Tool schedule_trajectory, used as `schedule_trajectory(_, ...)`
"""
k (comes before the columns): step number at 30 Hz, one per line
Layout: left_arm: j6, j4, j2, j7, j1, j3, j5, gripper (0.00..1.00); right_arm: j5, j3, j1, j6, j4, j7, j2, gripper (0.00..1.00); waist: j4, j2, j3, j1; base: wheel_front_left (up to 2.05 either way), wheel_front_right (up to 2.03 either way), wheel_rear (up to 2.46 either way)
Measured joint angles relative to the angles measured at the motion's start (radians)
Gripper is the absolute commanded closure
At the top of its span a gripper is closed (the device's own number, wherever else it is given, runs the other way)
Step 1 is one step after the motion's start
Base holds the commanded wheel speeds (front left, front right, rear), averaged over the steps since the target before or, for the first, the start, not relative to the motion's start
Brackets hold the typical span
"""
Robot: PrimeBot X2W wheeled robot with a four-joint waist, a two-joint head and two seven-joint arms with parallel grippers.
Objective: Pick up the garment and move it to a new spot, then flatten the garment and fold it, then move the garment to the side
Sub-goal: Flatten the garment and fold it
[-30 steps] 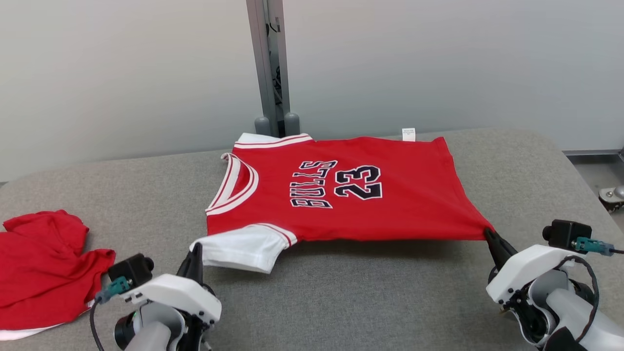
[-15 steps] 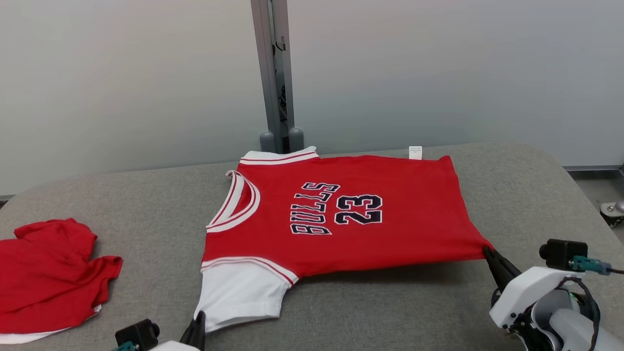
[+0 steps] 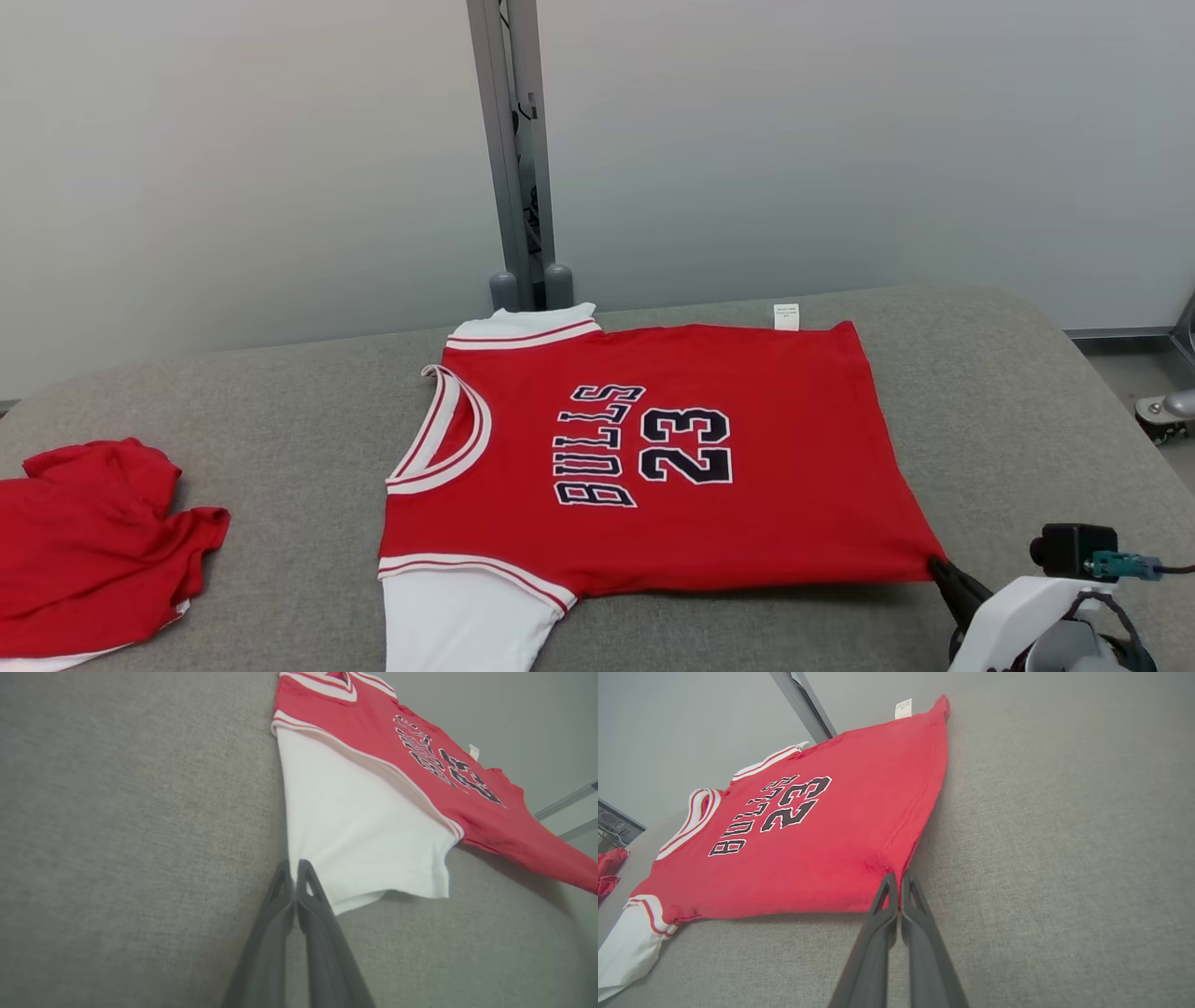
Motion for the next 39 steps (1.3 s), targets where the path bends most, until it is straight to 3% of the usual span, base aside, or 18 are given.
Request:
schedule_trajectory(17, 0.048, -0.107, 0.040, 0.013, 0.086, 0.010, -0.009, 1.00, 0.124, 0.079, 0.101, 0.000, -0.181, 0.208, -0.111, 1.00, -0.001, 0.0000, -0.003, 0.0000, 0.00, 0.00, 0.00)
schedule_trajectory(39, 0.050, -0.430, 0.210, 0.346, 0.273, -0.050, -0.053, 1.00, 0.277, 0.084, 0.191, 0.000, -0.367, 0.478, -0.278, 1.00, 0.039, 0.0000, -0.017, 0.0000, 0.00, 0.00, 0.00)
